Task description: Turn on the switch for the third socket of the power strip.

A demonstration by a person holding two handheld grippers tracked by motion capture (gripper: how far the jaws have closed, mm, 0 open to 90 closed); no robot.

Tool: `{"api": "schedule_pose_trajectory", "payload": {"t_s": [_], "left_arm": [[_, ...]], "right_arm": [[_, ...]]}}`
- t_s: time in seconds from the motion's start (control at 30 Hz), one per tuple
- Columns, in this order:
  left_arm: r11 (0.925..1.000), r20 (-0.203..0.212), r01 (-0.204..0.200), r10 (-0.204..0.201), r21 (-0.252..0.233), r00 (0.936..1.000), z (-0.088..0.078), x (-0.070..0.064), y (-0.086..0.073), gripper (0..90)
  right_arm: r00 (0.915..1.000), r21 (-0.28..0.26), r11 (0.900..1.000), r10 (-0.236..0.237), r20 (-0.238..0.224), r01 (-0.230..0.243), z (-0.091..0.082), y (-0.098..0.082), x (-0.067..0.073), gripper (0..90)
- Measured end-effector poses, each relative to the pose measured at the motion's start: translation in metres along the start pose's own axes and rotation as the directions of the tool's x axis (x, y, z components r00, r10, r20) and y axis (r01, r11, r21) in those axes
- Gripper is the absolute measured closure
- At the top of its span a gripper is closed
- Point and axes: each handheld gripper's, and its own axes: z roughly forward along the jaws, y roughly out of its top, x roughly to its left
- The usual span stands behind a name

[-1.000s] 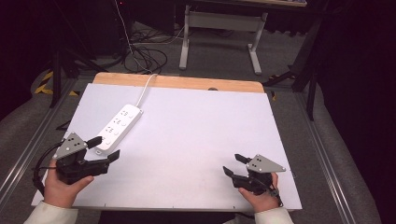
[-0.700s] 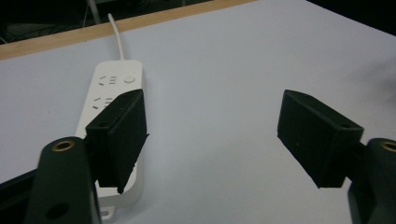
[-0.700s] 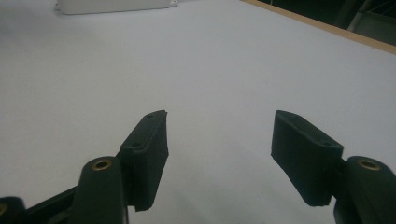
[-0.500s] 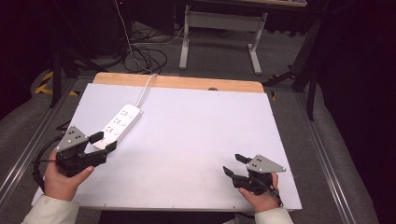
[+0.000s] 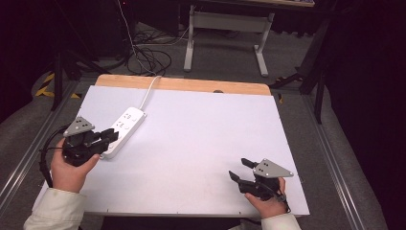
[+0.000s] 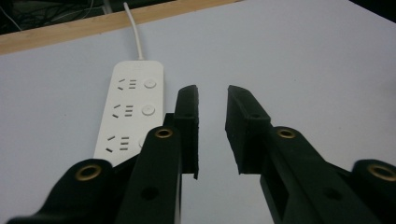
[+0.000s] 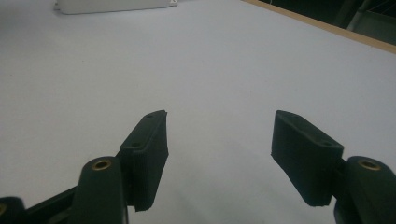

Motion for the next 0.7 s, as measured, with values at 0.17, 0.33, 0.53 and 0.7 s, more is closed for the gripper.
{"api": "schedule_pose_trajectory", "payload": {"t_s": [0.17, 0.33, 0.53, 0.7], "left_arm": [[0.9996, 0.001, 0.028, -0.028, 0.011, 0.9996, 0.007, 0.009, 0.001, 87.1], [0.9988, 0.003, 0.047, -0.047, 0.009, 0.9989, 0.014, 0.015, 0.003, 90.0], [0.9974, -0.019, 0.071, -0.071, 0.011, 0.9973, 0.021, 0.025, 0.003, 90.0], [0.9966, -0.037, 0.082, -0.081, 0.009, 0.9960, 0.028, 0.031, 0.003, 90.0]], "right_arm": [[1.0000, 0.000, 1.000, -0.001, 0.000, 0.001, 0.000, 0.000, 0.000, 36.7], [1.0000, -0.001, 1.000, 0.001, -0.002, -0.001, 0.000, 0.000, 0.000, 36.7], [1.0000, -0.001, 1.000, 0.001, 0.001, -0.001, 0.000, 0.000, 0.000, 36.7], [1.0000, -0.001, 1.000, 0.003, 0.001, -0.003, 0.000, -0.001, 0.000, 36.7]]}}
